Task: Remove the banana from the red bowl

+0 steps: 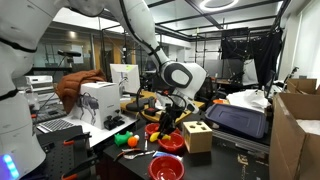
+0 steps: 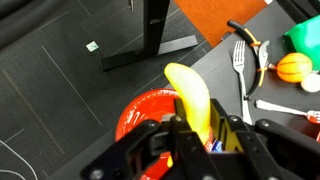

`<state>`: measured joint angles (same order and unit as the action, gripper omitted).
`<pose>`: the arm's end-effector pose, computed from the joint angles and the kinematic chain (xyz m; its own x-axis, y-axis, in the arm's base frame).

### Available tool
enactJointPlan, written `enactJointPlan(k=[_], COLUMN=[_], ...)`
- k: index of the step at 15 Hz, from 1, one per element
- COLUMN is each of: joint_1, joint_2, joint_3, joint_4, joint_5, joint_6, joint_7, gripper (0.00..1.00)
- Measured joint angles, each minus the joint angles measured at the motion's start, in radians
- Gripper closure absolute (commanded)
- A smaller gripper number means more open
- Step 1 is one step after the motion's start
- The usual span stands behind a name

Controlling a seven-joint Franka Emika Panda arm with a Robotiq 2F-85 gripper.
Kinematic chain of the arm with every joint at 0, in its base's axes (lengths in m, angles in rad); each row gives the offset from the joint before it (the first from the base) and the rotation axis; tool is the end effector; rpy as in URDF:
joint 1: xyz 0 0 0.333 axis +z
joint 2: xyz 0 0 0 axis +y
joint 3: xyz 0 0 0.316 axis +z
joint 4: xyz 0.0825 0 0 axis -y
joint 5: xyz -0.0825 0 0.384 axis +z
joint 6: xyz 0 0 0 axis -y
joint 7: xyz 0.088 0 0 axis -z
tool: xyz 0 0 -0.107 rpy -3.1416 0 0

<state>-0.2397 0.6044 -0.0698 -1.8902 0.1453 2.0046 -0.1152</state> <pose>0.5481 -0.1662 0.1545 0.8582 -0.2262 -0.4609 -0.3043 -0.9471 -0.1018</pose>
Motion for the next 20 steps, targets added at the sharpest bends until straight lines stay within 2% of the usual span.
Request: enactJointPlan(k=[8, 15, 20], joint_1=[0.115, 0.135, 0.144], joint_2=[-0.003, 0.061, 0.184], joint_3=[0.025, 0.034, 0.035], joint_4=[-0.004, 0.008, 0.091], joint_5=[-0.114, -0.186, -0.218], joint_6=[-0.029, -0.007, 0.009], joint_7=[-0.034, -0.041, -0.041], gripper=[0.93, 0.93, 0.93])
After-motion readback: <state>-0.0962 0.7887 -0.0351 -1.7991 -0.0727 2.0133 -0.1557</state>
